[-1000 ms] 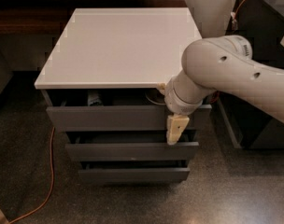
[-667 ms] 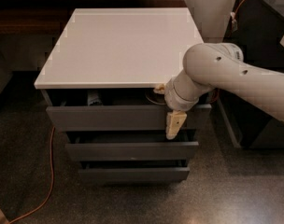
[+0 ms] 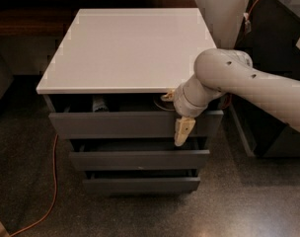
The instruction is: Pick blue plastic bottle from top drawer and place on counter
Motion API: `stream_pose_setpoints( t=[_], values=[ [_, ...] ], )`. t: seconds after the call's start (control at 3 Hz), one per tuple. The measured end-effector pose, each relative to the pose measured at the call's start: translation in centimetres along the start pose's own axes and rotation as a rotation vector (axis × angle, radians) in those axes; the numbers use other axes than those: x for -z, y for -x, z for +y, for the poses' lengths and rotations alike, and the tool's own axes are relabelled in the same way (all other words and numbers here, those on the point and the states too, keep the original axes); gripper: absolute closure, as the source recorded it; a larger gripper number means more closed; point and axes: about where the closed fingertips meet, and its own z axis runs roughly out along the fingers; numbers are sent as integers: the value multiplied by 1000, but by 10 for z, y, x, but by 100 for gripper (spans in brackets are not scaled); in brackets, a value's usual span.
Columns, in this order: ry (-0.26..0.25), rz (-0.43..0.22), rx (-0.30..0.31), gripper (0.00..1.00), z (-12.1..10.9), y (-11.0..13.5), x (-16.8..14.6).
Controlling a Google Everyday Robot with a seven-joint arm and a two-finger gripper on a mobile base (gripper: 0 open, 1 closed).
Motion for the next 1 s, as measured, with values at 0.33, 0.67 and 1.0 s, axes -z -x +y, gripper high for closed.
stream_pose_setpoints(
  t=[0.33, 0.67, 1.0],
  values=[
    [0, 0, 0, 0, 0, 0, 0],
    [0, 0, 0, 0, 0, 0, 0],
    [0, 0, 0, 21, 0, 0, 0]
  ],
)
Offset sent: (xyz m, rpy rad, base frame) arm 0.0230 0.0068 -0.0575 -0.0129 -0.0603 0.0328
